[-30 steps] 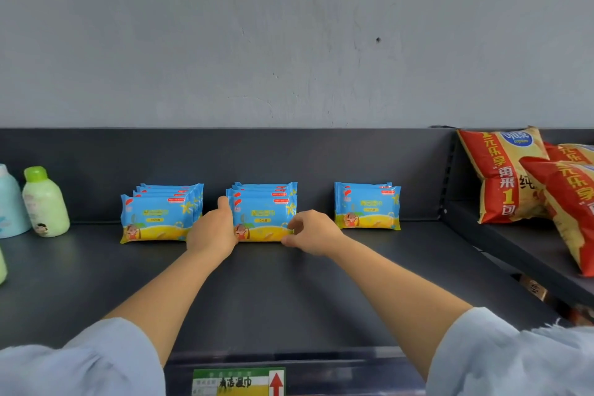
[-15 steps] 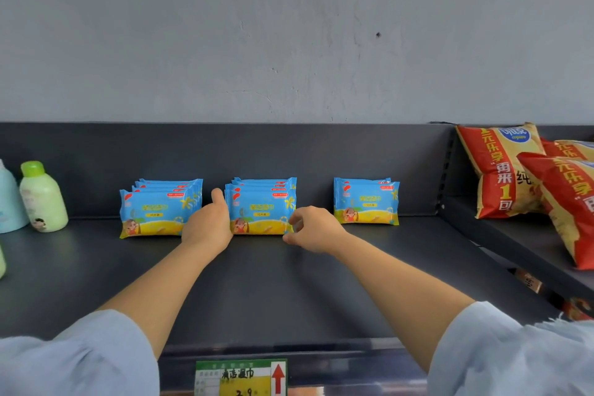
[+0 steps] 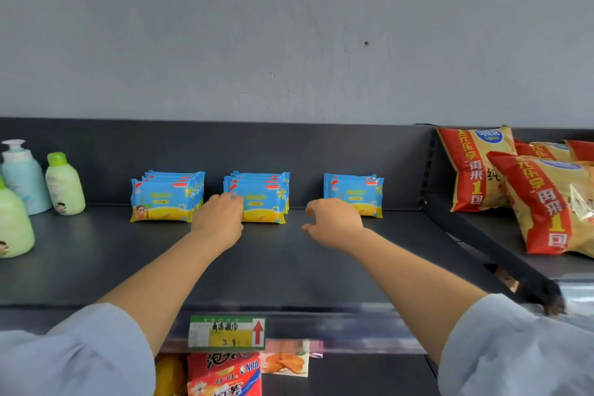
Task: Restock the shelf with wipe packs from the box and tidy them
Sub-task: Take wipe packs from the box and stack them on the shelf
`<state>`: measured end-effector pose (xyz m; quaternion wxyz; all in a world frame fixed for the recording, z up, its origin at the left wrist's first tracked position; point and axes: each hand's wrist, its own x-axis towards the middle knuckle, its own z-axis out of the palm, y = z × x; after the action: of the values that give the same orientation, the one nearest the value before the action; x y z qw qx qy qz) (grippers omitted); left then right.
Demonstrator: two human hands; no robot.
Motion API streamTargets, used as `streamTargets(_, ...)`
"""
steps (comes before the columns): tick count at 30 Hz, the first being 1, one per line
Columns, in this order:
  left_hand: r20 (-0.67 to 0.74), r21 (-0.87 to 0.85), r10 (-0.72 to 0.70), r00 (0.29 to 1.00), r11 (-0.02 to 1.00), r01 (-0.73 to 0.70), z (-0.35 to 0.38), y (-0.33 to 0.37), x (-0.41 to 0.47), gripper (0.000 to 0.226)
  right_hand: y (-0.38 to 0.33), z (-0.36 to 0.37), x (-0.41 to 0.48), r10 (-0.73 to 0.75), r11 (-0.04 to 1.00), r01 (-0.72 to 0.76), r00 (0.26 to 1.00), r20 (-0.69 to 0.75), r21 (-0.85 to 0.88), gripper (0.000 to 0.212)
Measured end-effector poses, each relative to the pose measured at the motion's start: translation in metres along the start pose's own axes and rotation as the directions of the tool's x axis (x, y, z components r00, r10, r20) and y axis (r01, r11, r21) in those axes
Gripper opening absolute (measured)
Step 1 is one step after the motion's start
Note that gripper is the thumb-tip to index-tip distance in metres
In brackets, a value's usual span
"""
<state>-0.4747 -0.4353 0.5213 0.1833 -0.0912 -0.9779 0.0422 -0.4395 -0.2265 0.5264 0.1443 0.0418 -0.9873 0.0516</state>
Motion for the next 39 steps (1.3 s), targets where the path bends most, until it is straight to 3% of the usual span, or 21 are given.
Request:
streamTargets(9,-0.055,-0.066,0.096,0.994,0.993,-0.100,-0.033,0.049,-0.047,0.024,0.037,-0.029,-0.070,0.063,0.998,-0.064,0.997,-0.038,-0.022,0.035)
streamTargets(15,-0.127,-0.141,0.215,0.968,0.962,-0.232,-0.056,0.090,-0.077,0.031,0.053,-0.050,-0.122,0.149,0.986,-0.155,0.985,-0.092,-0.058,0.040)
streamTargets(23,-0.196,-0.229,0.415,0.889,0.862,-0.453,-0.069,0.123,-0.130,0.041,0.050,-0.070,-0.215,0.299,0.937,-0.322,0.940,-0.167,-0.134,0.034)
streamTargets(34,-0.196,-0.298,0.617,0.762,0.703,-0.646,-0.066,0.181,-0.216,0.026,0.055,-0.073,-0.359,0.527,0.808,-0.541,0.841,-0.123,-0.232,0.033)
streamTargets(39,-0.187,-0.270,0.696,0.693,0.642,-0.718,-0.062,0.224,-0.253,0.031,0.072,-0.071,-0.419,0.622,0.739,-0.618,0.779,-0.080,-0.268,0.034)
